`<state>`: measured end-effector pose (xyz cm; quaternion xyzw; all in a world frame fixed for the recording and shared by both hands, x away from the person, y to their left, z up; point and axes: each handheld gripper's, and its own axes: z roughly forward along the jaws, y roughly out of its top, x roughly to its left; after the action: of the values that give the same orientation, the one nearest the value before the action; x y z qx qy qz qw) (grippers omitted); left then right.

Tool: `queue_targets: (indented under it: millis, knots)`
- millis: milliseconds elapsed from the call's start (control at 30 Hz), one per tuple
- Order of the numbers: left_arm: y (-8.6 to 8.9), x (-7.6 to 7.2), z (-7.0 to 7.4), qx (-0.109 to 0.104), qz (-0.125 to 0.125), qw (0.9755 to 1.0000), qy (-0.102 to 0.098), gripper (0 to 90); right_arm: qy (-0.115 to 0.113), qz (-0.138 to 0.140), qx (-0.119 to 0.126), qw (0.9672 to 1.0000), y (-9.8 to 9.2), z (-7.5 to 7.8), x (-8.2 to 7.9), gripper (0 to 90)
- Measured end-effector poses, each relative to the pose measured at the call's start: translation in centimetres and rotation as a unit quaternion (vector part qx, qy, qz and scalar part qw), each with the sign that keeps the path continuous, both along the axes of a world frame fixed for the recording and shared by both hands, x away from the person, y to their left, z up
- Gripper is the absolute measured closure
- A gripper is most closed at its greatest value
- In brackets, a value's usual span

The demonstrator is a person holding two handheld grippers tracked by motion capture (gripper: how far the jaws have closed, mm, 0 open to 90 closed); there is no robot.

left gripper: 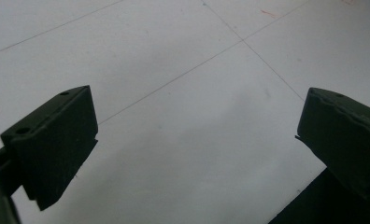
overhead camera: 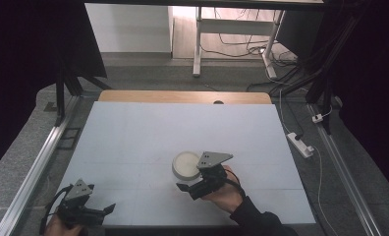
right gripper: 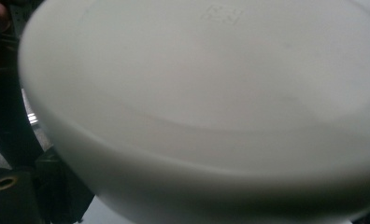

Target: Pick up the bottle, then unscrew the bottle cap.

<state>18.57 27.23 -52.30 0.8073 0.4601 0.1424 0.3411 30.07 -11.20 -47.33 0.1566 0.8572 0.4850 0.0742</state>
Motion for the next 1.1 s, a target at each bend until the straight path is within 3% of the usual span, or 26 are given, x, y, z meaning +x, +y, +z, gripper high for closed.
queue_targets:
  millis: [267,433,800,900,1100]
  knots:
    - [0.1,0.0,0.0,-0.004,-0.002,1.0000,-0.002,0.0,0.000,0.001,-0.004,1.0000,0.1,-0.1,-0.1,6.7]
    - [0.2,0.0,0.2,-0.026,-0.010,0.9996,-0.005,0.0,-0.002,0.004,-0.001,1.0000,0.0,0.0,-0.1,6.7]
    - [0.0,0.5,1.4,-0.046,-0.042,0.9975,-0.034,0.0,-0.002,0.009,-0.003,1.0000,0.2,-0.1,-0.1,6.7]
    - [-0.4,0.8,1.7,-0.045,-0.053,0.9962,-0.052,0.0,0.000,0.011,-0.004,0.9999,0.2,-0.2,-0.1,6.7]
    - [-1.7,1.6,2.5,-0.057,-0.073,0.9934,-0.068,0.0,0.001,0.015,-0.008,0.9999,0.3,-0.3,-0.1,6.7]
